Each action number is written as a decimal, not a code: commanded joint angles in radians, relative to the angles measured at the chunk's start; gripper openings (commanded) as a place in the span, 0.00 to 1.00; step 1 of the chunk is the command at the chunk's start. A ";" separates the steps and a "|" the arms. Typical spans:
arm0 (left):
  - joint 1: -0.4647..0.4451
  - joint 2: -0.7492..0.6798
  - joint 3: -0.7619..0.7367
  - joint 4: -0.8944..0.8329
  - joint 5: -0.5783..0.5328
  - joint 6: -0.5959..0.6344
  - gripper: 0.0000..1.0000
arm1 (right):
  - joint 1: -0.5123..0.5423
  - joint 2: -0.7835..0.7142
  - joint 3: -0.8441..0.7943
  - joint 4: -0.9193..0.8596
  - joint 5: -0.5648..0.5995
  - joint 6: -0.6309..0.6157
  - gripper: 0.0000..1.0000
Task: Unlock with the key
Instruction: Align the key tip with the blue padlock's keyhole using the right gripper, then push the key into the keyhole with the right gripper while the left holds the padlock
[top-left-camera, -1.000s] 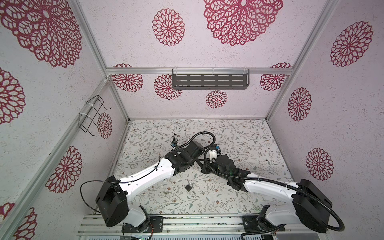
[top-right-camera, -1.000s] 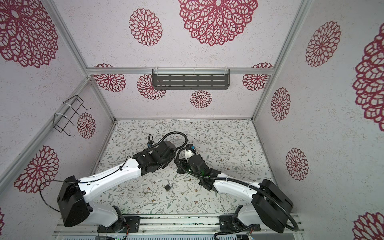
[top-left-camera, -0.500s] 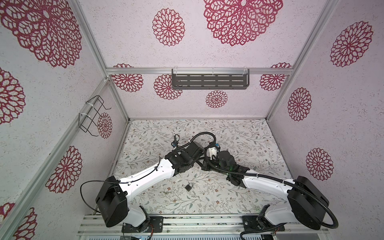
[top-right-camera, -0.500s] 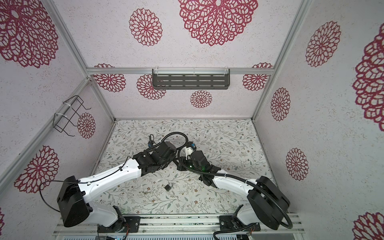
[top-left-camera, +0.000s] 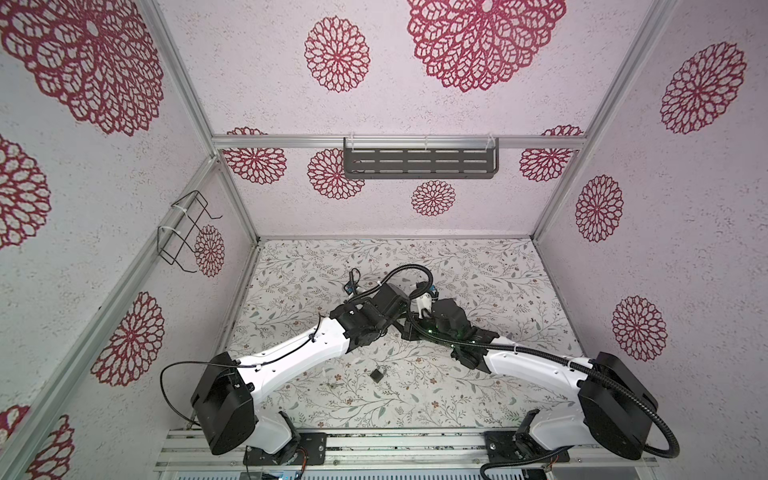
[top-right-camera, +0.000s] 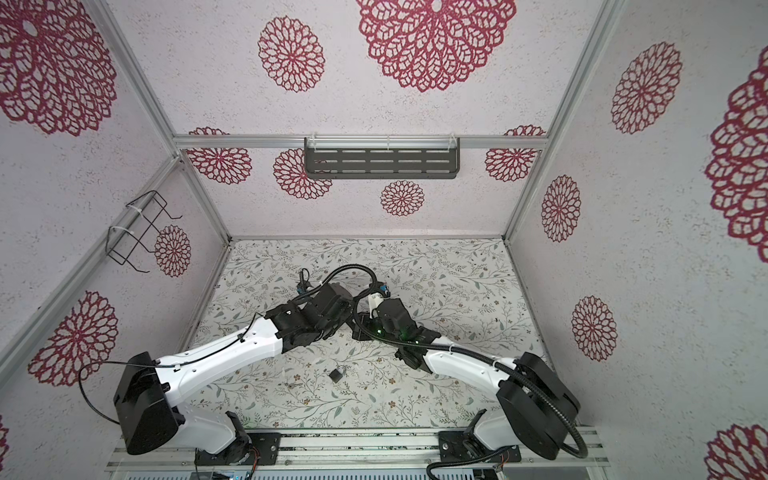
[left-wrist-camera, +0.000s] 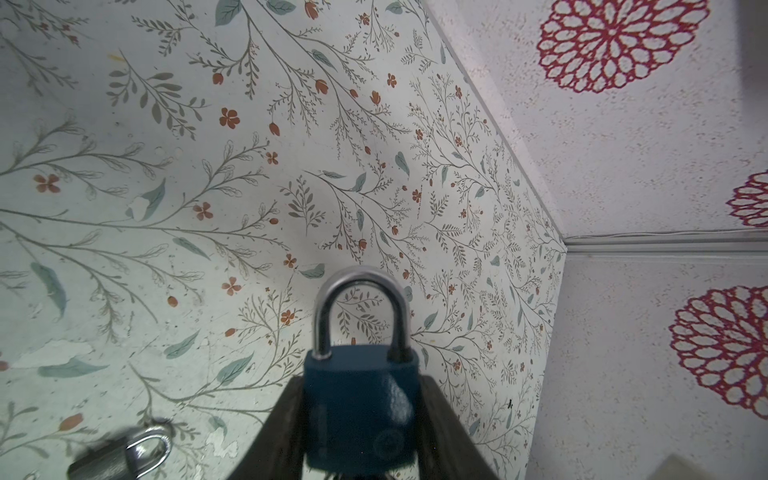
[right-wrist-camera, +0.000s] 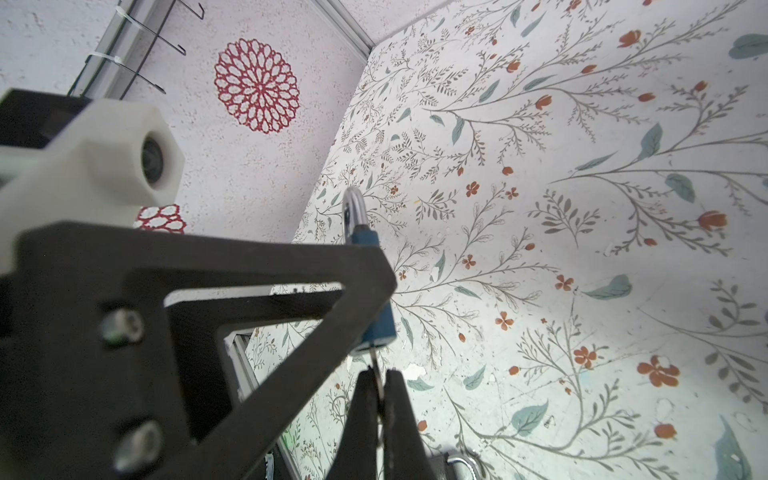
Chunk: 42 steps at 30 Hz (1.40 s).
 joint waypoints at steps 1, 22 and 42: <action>-0.012 -0.015 0.029 -0.032 0.028 0.035 0.01 | 0.010 -0.049 0.028 0.142 -0.005 -0.059 0.12; 0.045 -0.087 0.008 0.009 -0.013 0.049 0.02 | 0.003 -0.062 -0.019 0.135 0.005 0.063 0.20; 0.033 -0.115 -0.004 0.054 0.037 0.040 0.00 | -0.002 -0.006 0.001 0.212 -0.024 0.076 0.08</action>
